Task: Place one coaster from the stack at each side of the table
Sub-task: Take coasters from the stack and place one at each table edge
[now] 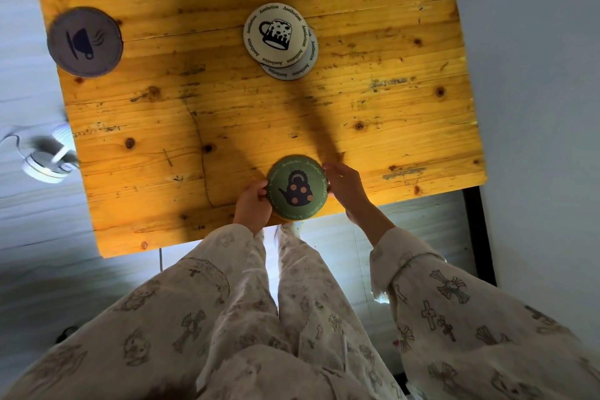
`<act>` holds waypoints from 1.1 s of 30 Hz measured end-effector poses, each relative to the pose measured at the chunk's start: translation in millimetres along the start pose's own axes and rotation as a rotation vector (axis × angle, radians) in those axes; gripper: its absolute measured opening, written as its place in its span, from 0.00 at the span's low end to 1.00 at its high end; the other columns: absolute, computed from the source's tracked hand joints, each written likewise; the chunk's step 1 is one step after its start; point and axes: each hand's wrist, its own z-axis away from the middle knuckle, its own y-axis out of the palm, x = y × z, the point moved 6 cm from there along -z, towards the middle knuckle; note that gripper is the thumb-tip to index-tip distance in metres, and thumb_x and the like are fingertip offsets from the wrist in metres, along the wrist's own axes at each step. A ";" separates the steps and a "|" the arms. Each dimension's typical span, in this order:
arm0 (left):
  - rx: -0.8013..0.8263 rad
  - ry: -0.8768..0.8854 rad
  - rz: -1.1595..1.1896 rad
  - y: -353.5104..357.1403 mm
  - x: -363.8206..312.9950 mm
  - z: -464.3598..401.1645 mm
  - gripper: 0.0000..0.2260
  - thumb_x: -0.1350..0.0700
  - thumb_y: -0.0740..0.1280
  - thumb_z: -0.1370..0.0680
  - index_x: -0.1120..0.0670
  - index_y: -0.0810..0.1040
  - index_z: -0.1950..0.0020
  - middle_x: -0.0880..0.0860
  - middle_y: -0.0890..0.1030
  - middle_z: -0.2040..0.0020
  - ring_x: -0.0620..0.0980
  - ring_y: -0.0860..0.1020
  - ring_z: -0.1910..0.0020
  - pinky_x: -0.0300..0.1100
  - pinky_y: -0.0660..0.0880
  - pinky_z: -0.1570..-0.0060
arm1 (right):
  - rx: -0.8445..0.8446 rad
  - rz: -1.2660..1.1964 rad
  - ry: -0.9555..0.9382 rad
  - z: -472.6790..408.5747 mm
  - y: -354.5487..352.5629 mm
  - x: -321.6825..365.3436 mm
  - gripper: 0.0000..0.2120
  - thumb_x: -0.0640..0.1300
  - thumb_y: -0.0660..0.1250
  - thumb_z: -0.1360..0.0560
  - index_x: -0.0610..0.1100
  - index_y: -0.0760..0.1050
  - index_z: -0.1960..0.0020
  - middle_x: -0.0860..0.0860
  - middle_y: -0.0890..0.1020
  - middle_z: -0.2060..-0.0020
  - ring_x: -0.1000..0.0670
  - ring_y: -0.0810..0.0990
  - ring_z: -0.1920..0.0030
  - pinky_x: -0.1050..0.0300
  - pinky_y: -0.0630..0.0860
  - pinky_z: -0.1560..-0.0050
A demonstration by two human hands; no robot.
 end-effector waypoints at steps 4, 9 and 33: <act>0.002 0.018 -0.003 1.4 -0.6 0.5 0.20 0.69 0.54 0.25 0.58 0.67 0.34 0.60 0.73 0.37 0.58 0.71 0.39 0.53 0.69 0.35 | -0.008 0.006 0.008 1.4 -1.3 -1.4 0.12 0.41 0.56 0.23 0.34 0.76 0.51 0.43 0.74 0.62 0.47 0.68 0.60 0.52 0.66 0.58; 0.002 0.052 -0.064 1.2 -2.4 0.3 0.20 0.69 0.54 0.24 0.58 0.67 0.34 0.60 0.73 0.37 0.57 0.71 0.39 0.50 0.68 0.35 | -0.005 0.017 0.013 2.6 -2.2 -2.6 0.12 0.41 0.56 0.24 0.34 0.75 0.53 0.43 0.73 0.63 0.47 0.67 0.61 0.51 0.65 0.60; -0.090 0.247 -0.633 -102.5 -123.2 -109.1 0.45 0.46 0.70 0.30 0.47 0.39 0.27 0.53 0.34 0.25 0.56 0.35 0.26 0.65 0.42 0.29 | 0.014 0.539 -0.418 -74.6 -5.1 157.6 0.17 0.42 0.60 0.22 0.40 0.69 0.34 0.41 0.72 0.35 0.43 0.71 0.35 0.52 0.68 0.36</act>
